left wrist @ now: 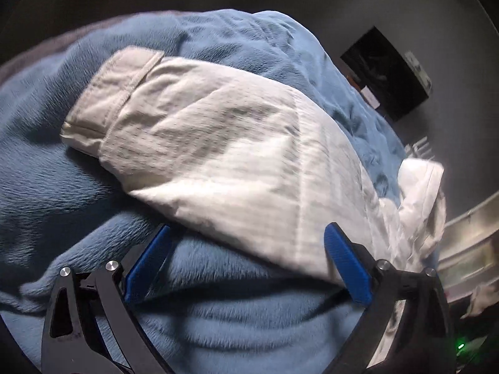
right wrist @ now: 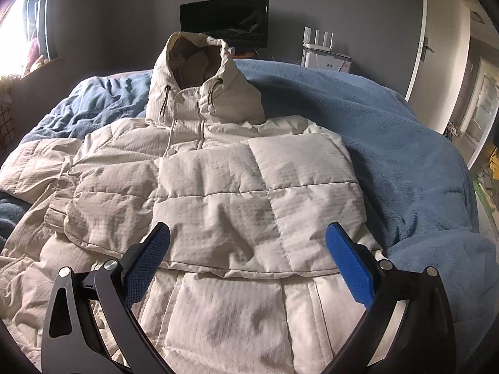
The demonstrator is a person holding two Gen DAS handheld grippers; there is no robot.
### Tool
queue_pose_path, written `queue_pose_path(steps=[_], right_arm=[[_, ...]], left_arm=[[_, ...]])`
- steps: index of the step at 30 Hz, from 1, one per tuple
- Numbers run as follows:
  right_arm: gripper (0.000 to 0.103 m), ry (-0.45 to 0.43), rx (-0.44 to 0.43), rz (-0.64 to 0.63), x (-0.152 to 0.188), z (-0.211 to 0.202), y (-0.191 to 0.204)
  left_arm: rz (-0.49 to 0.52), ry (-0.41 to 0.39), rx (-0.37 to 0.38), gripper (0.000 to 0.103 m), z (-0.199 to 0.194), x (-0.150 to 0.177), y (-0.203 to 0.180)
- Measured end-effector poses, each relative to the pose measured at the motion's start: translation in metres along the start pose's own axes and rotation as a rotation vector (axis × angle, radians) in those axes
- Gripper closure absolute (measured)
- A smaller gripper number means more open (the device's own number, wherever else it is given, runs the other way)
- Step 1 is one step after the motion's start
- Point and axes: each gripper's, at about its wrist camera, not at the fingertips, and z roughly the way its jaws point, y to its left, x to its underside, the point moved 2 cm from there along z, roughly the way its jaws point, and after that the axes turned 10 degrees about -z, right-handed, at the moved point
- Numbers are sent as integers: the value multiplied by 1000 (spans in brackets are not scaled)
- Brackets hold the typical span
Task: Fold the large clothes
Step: 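Grasp the other sleeve cuff with the left gripper, then fold the held sleeve across the jacket body toward the right gripper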
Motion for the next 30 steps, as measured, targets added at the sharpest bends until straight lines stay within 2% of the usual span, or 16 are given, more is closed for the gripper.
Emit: queue_pose_path(steps=[2,5,8,10,13,16,19,24,28,30], right_arm=[[7,3,0,-8,0,2,2],[7,8,0,-16,0,5,3],[7,9,-2,-23,-1,7,6],[7,8,-6,-27,-1,8,7],[7,2,-8,-32,-1,7,7],[7,-6,-11,-37,-1,7,8],[7,-19,-13,-38,0,3,8],[7,-51,9,-53,0,-5,5],[7,-63,36,-47,2,-11,-3],[7,-68,36,-28,4,-12,-8]], left_arm=[[-30,7,19,11,7,-2,2],[-80,-3,67,23,11,-8,6],[-120,-44,99,47,5,-16,8],[-104,-101,100,75,-6,-20,4],[-23,-174,65,87,-24,-21,-13],[104,-253,26,91,-45,-15,-46],[223,-317,46,94,-64,-4,-90],[374,-352,166,95,-89,32,-169],[490,-325,284,95,-98,81,-235],[548,-311,320,95,-100,106,-261]])
